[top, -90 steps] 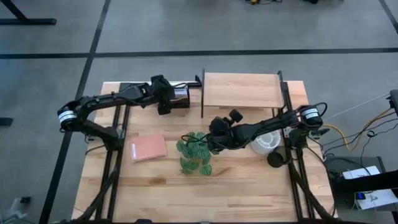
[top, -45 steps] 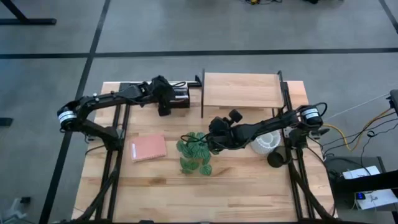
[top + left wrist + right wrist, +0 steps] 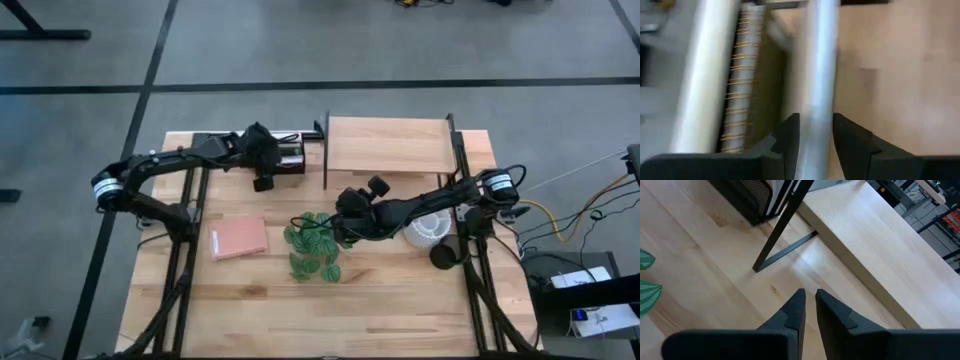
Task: Stock shelves
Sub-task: Remove the white notebook from the black mesh bookshelf
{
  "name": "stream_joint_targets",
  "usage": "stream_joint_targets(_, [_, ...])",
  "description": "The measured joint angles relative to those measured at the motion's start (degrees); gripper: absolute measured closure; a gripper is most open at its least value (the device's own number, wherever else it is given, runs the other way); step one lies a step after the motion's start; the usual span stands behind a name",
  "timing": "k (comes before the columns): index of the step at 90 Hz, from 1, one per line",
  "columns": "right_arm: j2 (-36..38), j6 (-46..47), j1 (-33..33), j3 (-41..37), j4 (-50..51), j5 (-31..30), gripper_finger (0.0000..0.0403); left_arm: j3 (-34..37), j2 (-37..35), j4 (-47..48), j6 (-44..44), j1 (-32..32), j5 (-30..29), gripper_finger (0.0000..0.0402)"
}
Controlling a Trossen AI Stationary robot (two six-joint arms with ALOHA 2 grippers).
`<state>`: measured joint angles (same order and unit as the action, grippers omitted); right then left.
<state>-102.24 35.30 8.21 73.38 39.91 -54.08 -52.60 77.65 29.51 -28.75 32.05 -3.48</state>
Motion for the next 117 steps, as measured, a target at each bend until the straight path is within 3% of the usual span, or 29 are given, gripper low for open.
stream_joint_targets(15, [0.0,0.0,0.0,0.0,0.0,0.0,0.0379,0.0,0.0,1.9,0.9,0.0,2.2,0.0303])
stream_joint_targets(34, [0.0,0.0,0.0,0.0,-0.2,0.0,0.0373,0.0,0.1,0.5,-0.2,0.1,-6.3,0.0303])
stream_joint_targets(67, [0.0,0.0,0.0,0.0,-0.4,0.0,0.0376,0.0,0.4,0.0,-2.6,0.0,-7.1,0.0303])
stream_joint_targets(88, [0.0,-0.2,0.0,0.0,-0.5,0.0,0.0376,0.0,1.6,0.3,-4.4,0.1,-21.3,0.0303])
stream_joint_targets(117, [0.0,-1.1,0.0,0.0,-1.6,0.0,0.0374,0.0,1.7,0.3,-3.8,0.1,-15.4,0.0316])
